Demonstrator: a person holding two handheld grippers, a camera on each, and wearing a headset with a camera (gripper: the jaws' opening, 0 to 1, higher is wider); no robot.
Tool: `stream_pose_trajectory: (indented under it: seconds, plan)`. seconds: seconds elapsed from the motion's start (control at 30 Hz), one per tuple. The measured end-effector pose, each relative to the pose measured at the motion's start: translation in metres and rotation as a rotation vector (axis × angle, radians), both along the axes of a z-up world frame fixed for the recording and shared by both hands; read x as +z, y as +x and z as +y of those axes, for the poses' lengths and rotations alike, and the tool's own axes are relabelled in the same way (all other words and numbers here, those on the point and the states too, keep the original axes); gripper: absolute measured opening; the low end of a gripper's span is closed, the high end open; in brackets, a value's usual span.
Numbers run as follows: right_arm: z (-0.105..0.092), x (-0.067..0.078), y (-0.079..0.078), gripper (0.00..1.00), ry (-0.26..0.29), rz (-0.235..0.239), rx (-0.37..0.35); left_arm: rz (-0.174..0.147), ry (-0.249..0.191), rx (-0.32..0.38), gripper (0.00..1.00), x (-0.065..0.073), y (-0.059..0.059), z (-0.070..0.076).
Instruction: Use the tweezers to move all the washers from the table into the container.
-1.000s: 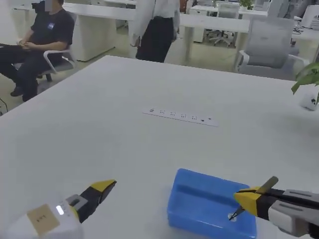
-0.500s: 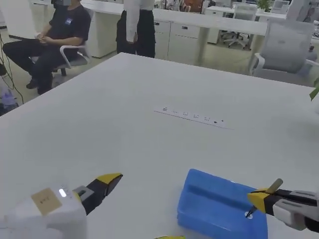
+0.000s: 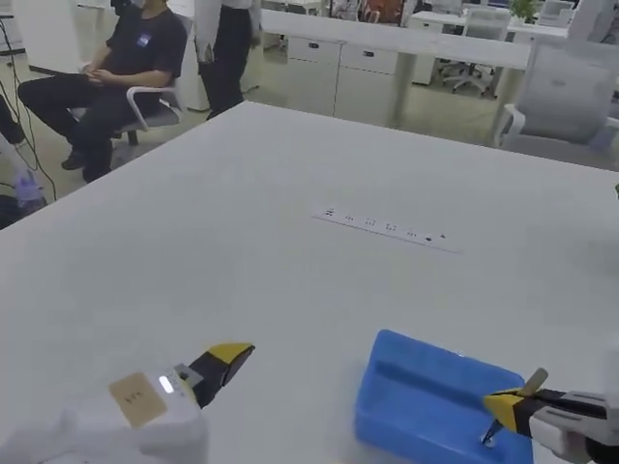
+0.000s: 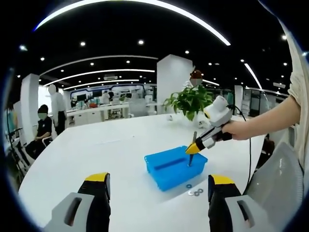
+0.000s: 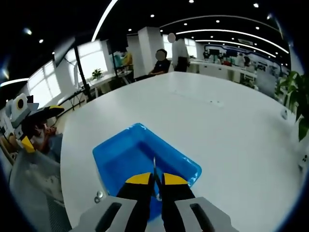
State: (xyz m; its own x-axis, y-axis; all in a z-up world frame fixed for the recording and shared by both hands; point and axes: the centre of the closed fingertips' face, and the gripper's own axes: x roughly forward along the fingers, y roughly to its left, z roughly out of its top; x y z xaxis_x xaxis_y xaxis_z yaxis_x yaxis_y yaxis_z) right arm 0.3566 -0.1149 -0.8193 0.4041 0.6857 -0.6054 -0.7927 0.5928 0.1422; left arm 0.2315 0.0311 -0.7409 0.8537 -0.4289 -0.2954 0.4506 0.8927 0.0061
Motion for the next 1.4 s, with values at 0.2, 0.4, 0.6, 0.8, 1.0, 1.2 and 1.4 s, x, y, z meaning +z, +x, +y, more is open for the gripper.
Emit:
stream_pose_trajectory:
  seconds: [0.2,0.4,0.6,0.8,1.0,1.2,1.4]
  plan:
    - [0.002,0.015,-0.002,0.03,0.025,-0.029,-0.007,0.001,-0.012,-0.01,0.83,0.001,-0.001,-0.001]
    - [0.008,0.042,-0.009,0.03,0.086,-0.067,-0.008,-0.004,-0.015,0.009,0.82,0.002,-0.001,0.004]
    - [0.014,0.063,-0.024,0.03,0.155,-0.082,0.003,-0.005,-0.043,0.013,0.81,0.004,-0.001,0.005]
    - [0.018,0.067,-0.047,0.03,0.191,-0.061,0.022,-0.005,-0.045,0.021,0.8,0.005,-0.001,0.007]
    - [0.028,0.053,-0.074,0.03,0.221,0.022,0.064,-0.004,-0.048,0.019,0.79,0.005,-0.002,0.006]
    - [0.035,0.023,-0.089,0.03,0.189,0.089,0.107,-0.004,-0.039,0.015,0.79,0.004,-0.002,0.005]
    - [0.035,0.004,-0.092,0.03,0.161,0.126,0.113,-0.003,-0.046,0.019,0.78,0.004,-0.002,0.006]
